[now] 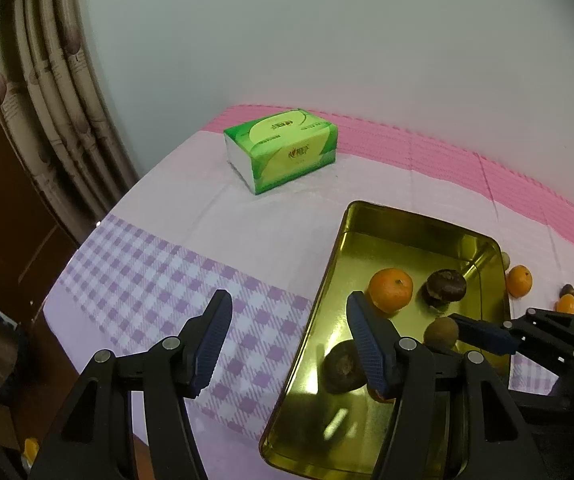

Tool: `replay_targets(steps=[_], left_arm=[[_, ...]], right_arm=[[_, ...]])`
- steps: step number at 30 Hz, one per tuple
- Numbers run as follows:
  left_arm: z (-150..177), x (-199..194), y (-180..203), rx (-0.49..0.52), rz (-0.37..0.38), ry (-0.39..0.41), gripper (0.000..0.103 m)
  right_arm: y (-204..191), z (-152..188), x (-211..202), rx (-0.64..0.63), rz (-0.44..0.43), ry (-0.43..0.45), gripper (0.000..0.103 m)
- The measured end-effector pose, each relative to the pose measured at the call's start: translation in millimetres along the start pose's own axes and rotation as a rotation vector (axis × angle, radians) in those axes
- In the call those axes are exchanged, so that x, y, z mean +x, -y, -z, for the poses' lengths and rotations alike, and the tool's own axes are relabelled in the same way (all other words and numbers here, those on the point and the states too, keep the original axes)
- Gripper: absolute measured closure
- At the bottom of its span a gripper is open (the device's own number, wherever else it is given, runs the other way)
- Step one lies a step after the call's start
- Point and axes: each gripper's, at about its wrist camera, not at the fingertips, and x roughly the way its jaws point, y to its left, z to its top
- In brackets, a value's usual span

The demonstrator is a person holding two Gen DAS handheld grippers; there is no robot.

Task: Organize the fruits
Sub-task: 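Lower the lime into the tin and open the right gripper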

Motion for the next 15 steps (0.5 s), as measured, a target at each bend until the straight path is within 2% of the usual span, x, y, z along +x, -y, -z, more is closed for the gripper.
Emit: replay_targets(steps=[15], left_arm=[[3.5, 5.4, 5.9, 0.020, 0.002, -0.023, 0.037]], right_arm=[[2.8, -0.4, 12.4, 0.017, -0.002, -0.022, 0.079]])
